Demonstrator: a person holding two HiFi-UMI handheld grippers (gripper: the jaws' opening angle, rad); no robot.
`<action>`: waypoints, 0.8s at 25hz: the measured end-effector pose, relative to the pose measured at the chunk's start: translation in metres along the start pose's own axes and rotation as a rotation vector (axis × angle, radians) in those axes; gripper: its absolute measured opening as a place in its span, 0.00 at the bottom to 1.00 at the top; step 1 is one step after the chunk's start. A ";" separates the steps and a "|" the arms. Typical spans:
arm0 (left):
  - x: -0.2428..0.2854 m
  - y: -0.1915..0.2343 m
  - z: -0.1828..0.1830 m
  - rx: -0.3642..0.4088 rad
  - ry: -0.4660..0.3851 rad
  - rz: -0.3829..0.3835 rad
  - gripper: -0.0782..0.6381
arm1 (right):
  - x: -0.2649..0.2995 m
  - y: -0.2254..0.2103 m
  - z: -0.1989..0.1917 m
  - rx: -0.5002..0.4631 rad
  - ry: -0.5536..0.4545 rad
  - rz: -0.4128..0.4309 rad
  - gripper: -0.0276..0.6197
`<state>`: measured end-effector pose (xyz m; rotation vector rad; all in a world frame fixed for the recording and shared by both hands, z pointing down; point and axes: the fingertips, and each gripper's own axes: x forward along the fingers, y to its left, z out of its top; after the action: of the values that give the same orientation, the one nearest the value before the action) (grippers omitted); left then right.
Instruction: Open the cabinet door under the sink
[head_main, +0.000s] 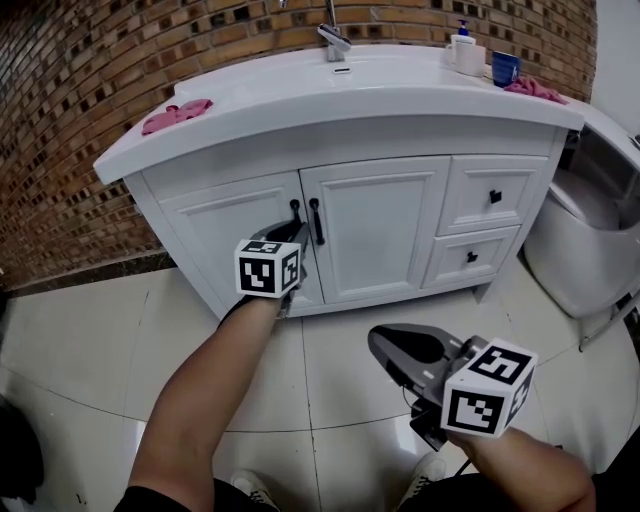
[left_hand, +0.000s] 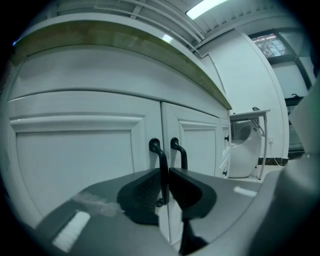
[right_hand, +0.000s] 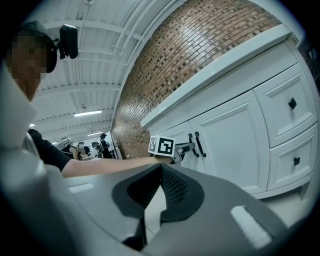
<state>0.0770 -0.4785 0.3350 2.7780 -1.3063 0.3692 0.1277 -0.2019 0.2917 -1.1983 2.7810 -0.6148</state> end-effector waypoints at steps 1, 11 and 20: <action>-0.001 0.000 0.000 -0.004 -0.001 -0.004 0.19 | 0.001 0.000 0.000 -0.001 0.001 0.000 0.05; -0.025 -0.011 -0.006 -0.044 0.009 -0.054 0.17 | 0.001 0.003 0.004 -0.020 -0.009 -0.012 0.05; -0.081 -0.032 -0.020 -0.025 0.016 -0.140 0.18 | 0.007 0.019 -0.012 -0.073 0.049 -0.003 0.05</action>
<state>0.0479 -0.3944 0.3370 2.8177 -1.0976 0.3637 0.1069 -0.1912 0.2965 -1.2166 2.8663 -0.5542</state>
